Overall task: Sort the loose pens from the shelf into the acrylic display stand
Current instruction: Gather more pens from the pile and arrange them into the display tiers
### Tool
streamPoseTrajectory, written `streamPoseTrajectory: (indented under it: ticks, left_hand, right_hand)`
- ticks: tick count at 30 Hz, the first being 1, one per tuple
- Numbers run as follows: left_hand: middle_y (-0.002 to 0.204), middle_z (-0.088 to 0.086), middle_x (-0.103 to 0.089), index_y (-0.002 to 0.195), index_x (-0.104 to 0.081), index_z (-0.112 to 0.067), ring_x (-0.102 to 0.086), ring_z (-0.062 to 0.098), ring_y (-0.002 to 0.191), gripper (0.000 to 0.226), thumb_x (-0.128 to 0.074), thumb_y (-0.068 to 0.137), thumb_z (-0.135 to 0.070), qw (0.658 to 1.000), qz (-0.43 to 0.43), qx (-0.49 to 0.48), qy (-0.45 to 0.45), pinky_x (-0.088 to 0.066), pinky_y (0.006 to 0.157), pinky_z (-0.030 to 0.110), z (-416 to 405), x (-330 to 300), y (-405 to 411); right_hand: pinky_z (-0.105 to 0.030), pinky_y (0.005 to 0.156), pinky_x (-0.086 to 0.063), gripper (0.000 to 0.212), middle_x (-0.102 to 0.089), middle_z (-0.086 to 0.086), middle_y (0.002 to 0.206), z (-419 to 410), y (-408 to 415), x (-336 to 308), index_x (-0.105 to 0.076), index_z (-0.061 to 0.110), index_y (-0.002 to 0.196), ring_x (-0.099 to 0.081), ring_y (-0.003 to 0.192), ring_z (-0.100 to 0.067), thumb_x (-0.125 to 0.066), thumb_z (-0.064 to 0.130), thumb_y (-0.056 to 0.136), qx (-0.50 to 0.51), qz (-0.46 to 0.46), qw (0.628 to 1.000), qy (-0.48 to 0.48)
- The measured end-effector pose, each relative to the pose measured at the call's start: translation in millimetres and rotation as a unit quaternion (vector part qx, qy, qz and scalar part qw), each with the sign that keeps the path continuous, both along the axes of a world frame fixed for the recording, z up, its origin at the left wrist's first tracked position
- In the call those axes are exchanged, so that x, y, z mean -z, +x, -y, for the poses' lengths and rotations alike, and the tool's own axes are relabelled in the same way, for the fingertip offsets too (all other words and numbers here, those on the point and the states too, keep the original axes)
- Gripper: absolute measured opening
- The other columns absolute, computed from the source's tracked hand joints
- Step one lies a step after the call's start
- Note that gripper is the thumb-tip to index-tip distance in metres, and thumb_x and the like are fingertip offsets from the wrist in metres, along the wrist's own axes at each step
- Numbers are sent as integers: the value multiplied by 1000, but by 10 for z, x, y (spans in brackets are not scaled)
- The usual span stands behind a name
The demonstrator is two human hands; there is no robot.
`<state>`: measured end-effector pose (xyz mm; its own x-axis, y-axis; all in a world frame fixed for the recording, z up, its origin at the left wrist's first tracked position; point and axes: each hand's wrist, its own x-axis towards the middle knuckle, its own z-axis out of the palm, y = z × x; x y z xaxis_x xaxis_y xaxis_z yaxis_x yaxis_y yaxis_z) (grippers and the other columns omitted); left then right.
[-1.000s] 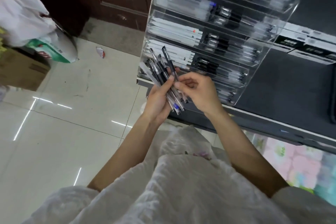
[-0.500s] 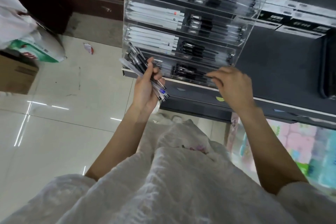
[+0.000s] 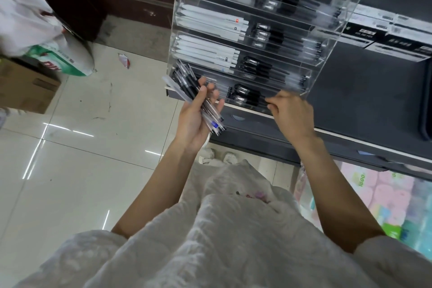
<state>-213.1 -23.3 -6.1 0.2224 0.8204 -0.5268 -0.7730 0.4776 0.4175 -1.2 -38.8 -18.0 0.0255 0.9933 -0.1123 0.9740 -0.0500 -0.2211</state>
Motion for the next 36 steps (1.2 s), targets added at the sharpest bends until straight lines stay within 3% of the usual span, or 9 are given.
streamPoseTrajectory:
  ticks: [7,10,12,17,20,24,28,32,36]
  left_hand:
    - [102,-3,-69,120,-57,-17,-66,13,98,26,-45,98,-9,1000,29,8,-5,-54,89,38,9,17,52]
    - [105,-3,-68,123,-55,-16,-65,13,101,28,-46,97,-9,1000,8,19,13,-54,86,37,5,7,84]
    - [108,-1,-67,120,-55,-16,-63,15,103,26,-45,98,-8,999,-6,26,28,-52,91,39,12,-13,135]
    - [107,4,-66,110,-58,-13,-66,17,97,23,-38,101,-9,998,17,29,43,-56,78,32,14,-93,294]
    - [107,5,-68,102,-68,-12,-65,17,100,29,-39,101,-13,999,8,35,34,-56,83,33,11,-87,327]
    - [101,6,-68,106,-58,-7,-68,16,92,20,-40,101,-13,1000,-23,-5,-2,-57,82,31,-24,28,300]
    - [76,-2,-60,99,-56,-13,-58,7,66,16,-39,101,-11,999,-21,-40,-8,-53,68,23,-59,133,192]
    - [72,-3,-58,97,-56,-14,-55,6,60,19,-38,102,-11,998,-19,-60,-15,-52,64,21,-92,133,154]
    - [70,-4,-57,94,-58,-13,-54,5,59,22,-37,102,-10,998,-21,-62,-15,-51,65,21,-107,111,143]
  right_hand:
    - [-35,73,-50,24,-68,-5,109,65,-174,-90,-67,16,113,-64,94,-27,-49,16,96,51,-16,998,12]
    - [-20,69,-50,17,-71,2,95,28,-297,-316,-69,15,104,-64,80,-9,-59,17,91,26,-194,978,67]
    - [-14,69,-51,15,-68,9,86,-3,-468,-489,-69,16,100,-63,75,-3,-66,22,86,-1,-297,954,45]
    - [-20,70,-53,19,-69,10,81,-45,-675,-493,-68,17,97,-64,73,-2,-74,22,79,-5,-330,943,-26]
    - [-10,70,-48,16,-67,12,79,-34,-619,-468,-71,15,96,-61,69,5,-73,16,81,16,-338,941,-23]
    - [-8,70,-48,12,-66,13,80,24,-272,-472,-71,16,96,-59,67,10,-70,16,83,67,-288,955,34]
    - [-26,67,-51,9,-70,2,88,79,102,-385,-73,19,92,-64,75,-14,-70,20,83,86,-106,986,93]
    - [-26,62,-40,9,-69,-6,89,34,80,-222,-74,13,90,-64,81,-28,-67,14,85,39,9,996,81]
    - [-25,56,-34,13,-68,-5,86,-28,51,-48,-74,13,91,-63,79,-25,-63,9,86,30,88,995,31]
